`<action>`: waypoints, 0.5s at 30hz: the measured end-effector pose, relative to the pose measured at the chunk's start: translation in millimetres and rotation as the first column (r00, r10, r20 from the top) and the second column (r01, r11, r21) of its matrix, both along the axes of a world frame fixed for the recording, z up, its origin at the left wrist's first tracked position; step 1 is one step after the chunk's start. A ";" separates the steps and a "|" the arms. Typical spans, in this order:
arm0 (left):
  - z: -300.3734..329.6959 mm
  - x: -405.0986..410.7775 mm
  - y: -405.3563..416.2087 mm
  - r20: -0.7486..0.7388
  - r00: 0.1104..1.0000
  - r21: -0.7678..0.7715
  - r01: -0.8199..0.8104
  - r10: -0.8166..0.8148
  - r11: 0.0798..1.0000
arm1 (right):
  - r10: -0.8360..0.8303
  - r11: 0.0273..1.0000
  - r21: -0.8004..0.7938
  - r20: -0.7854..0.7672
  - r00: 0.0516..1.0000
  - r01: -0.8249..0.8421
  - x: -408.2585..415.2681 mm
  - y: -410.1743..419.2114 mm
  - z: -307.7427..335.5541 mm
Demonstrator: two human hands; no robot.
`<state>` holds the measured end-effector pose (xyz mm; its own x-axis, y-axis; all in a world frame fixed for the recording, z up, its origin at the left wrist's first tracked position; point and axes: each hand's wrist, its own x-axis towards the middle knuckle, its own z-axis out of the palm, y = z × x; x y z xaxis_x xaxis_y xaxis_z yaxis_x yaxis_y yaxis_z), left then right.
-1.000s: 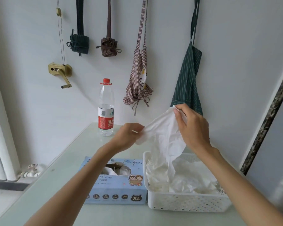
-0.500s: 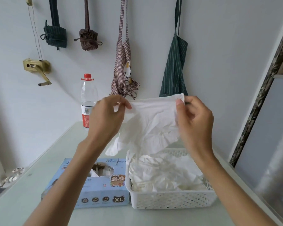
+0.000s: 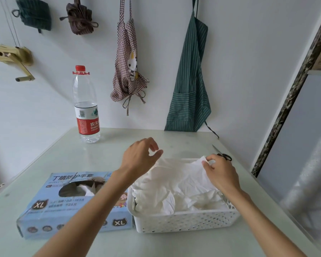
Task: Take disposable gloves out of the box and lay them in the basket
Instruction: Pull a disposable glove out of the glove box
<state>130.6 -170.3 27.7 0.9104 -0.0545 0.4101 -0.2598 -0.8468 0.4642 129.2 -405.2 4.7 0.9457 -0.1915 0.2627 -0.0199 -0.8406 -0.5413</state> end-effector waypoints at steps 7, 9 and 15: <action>2.5 -27.6 28.4 -0.237 0.970 0.440 0.150 -0.046 0.885 | 0.047 0.962 -0.272 0.099 0.994 -0.018 1.8 -2.3 -5.0; 2.7 -26.9 30.9 -0.222 0.973 0.448 0.161 -0.066 0.879 | 0.046 0.947 -0.320 0.108 0.993 -0.009 0.7 -4.1 -6.1; 4.2 -23.6 31.9 -0.171 0.985 0.448 0.074 0.004 0.891 | 0.043 0.925 -0.379 0.116 0.992 0.005 1.1 -10.6 -11.9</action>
<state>107.0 -138.3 31.9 0.9563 -0.2309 0.1793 -0.2468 -0.9664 0.0722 130.3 -415.8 -7.2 0.9049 -0.0380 0.4239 0.0433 -0.9826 -0.1805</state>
